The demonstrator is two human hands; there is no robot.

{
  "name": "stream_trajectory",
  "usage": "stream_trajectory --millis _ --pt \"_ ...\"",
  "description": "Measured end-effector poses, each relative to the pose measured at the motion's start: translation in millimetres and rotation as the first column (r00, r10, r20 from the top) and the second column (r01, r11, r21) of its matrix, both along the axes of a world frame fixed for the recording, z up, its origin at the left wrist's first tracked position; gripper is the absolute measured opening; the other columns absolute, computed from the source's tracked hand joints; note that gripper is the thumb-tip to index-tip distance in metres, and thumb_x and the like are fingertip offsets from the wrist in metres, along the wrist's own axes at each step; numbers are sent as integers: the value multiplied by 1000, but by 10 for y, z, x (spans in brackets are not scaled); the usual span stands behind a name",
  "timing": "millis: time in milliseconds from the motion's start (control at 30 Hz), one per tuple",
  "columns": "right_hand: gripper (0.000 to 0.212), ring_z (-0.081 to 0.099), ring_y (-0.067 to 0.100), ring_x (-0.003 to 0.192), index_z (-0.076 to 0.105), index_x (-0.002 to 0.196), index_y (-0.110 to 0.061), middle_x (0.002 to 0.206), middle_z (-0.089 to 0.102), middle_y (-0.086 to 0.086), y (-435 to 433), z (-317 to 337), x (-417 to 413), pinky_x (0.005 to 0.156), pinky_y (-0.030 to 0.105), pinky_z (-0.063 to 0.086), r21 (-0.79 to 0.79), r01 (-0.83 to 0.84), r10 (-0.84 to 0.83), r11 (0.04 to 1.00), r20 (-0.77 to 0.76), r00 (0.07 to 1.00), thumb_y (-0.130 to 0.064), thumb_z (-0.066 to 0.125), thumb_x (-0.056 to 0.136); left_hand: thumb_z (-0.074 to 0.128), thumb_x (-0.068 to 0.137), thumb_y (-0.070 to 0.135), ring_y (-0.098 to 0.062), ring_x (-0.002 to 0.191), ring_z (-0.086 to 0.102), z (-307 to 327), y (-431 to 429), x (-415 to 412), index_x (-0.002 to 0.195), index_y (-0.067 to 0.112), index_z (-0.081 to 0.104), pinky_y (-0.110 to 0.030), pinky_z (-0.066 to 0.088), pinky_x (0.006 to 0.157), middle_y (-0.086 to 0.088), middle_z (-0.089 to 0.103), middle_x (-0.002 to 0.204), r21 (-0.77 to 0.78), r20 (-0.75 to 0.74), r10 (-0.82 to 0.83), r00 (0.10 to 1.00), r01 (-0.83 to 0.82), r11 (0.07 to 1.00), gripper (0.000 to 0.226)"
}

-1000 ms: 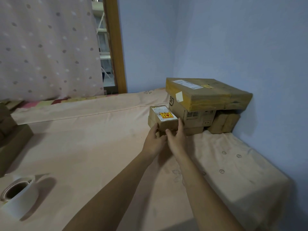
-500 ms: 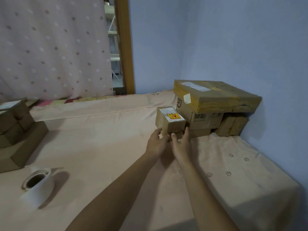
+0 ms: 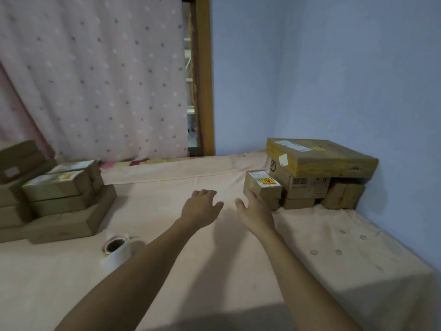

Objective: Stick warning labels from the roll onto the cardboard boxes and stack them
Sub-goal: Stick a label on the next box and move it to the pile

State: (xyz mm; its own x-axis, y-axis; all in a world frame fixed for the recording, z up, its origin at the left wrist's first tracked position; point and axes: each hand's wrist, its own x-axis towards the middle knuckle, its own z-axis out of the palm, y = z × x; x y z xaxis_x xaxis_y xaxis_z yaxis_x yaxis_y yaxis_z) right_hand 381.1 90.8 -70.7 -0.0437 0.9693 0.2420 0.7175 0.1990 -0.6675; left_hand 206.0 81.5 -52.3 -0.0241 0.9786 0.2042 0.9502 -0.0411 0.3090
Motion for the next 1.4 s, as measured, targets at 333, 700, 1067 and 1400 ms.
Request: stream_trajectory --millis 333,700,1067,1400 --pt "68 15 25 157 27 162 -23 172 14 0 -302 425 -1470 123 44 20 -75 -321 326 944 370 870 -58 34 105 37 101 56 -30 141 37 208 -701 -1706 149 17 43 -45 40 108 -6 45 153 -4 -281 198 939 -208 978 62" --pt "70 23 30 153 29 160 -23 169 23 3 -475 811 -3418 118 48 28 -96 -562 532 822 481 696 -59 42 101 43 98 47 -33 133 43 369 -1389 -3493 135 16 50 -45 44 100 -11 50 144 13 -206 493 845 -501 865 49" --pt "82 48 33 136 23 158 -28 157 44 7 -49 804 -4510 108 49 45 -144 -550 569 823 202 798 -64 49 89 55 94 29 -28 149 26 432 -1004 -3967 155 16 26 -42 30 117 -7 27 162 181 -172 463 870 -434 883 68" --pt "76 40 26 146 15 163 -33 164 35 2 278 572 -4682 111 37 37 -180 -581 556 794 -174 813 -45 57 101 58 93 27 -32 144 28 172 -526 -4087 153 15 32 -41 29 115 -6 37 155 229 -138 394 909 -358 905 66"
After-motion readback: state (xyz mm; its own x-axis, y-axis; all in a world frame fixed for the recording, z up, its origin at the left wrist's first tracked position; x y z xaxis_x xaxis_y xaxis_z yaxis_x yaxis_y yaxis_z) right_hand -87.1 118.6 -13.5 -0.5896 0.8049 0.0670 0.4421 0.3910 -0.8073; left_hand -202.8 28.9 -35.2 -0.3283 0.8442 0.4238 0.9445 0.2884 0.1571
